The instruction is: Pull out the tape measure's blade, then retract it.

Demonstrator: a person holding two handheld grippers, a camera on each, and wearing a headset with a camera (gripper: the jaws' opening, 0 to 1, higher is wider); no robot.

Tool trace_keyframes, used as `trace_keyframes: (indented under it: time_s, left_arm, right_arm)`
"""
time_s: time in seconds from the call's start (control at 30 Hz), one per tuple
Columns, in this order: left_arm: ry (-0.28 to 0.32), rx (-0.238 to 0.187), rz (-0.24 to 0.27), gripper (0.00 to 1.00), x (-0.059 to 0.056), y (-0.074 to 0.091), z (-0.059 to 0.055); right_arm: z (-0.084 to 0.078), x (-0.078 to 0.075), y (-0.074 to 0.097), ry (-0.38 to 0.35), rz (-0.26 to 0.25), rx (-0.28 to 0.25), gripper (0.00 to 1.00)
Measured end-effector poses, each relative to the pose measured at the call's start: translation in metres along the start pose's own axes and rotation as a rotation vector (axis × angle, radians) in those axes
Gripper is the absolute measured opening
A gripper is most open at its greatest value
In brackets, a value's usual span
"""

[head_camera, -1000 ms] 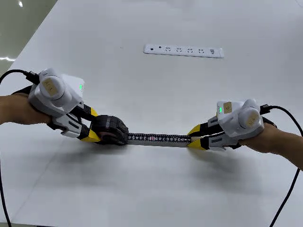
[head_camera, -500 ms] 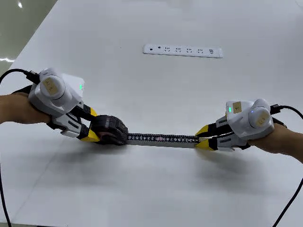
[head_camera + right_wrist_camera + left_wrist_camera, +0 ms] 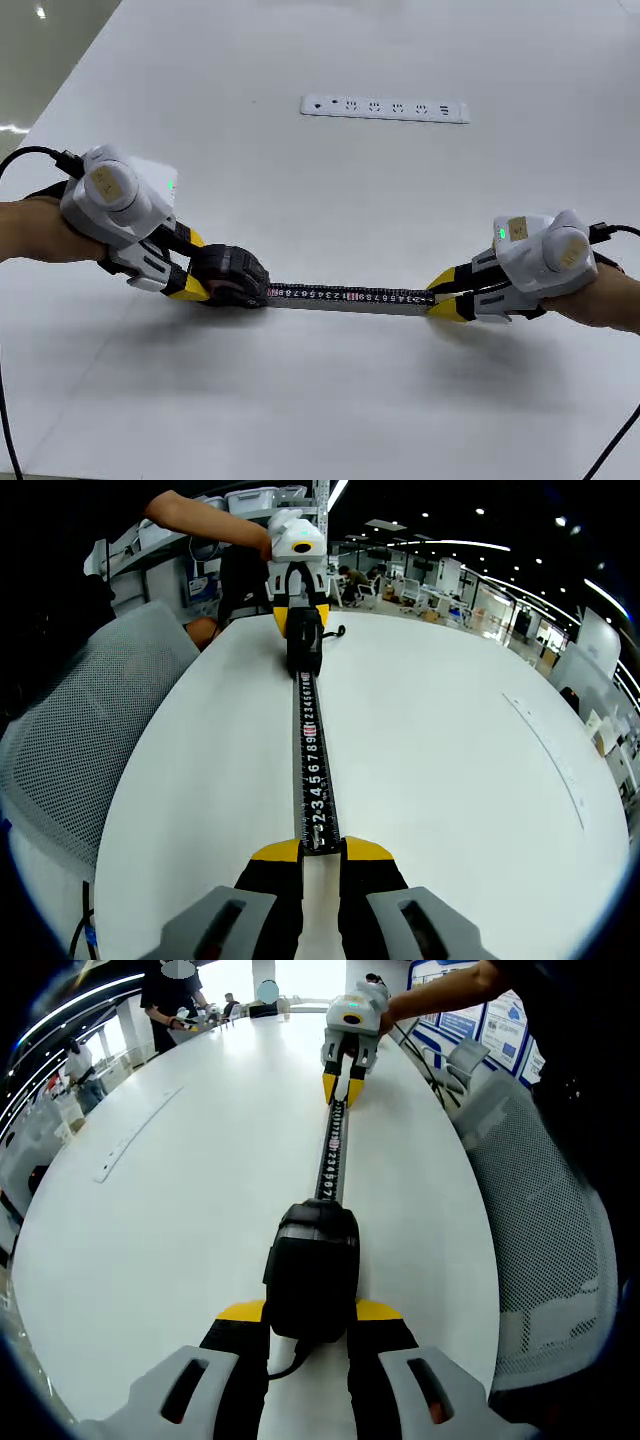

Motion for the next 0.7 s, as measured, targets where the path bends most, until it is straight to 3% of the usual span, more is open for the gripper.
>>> trace_keyframes:
  time_s: [0.7]
  left_arm:
    - [-0.008, 0.011, 0.003, 0.24, -0.001, 0.0, 0.001]
  right_arm:
    - [-0.013, 0.002, 0.01, -0.034, -0.001, 0.017, 0.09]
Point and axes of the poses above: the centre of the closed fingertips' face, and the gripper's own axes: y roughly backward along the fingers, x roughly to its left, z roughly out of its top, the point moved 10 cm from there along y, roughly backward along the fingers, and after that the axes turned 12 degrees about z, right-handed, at the moved point
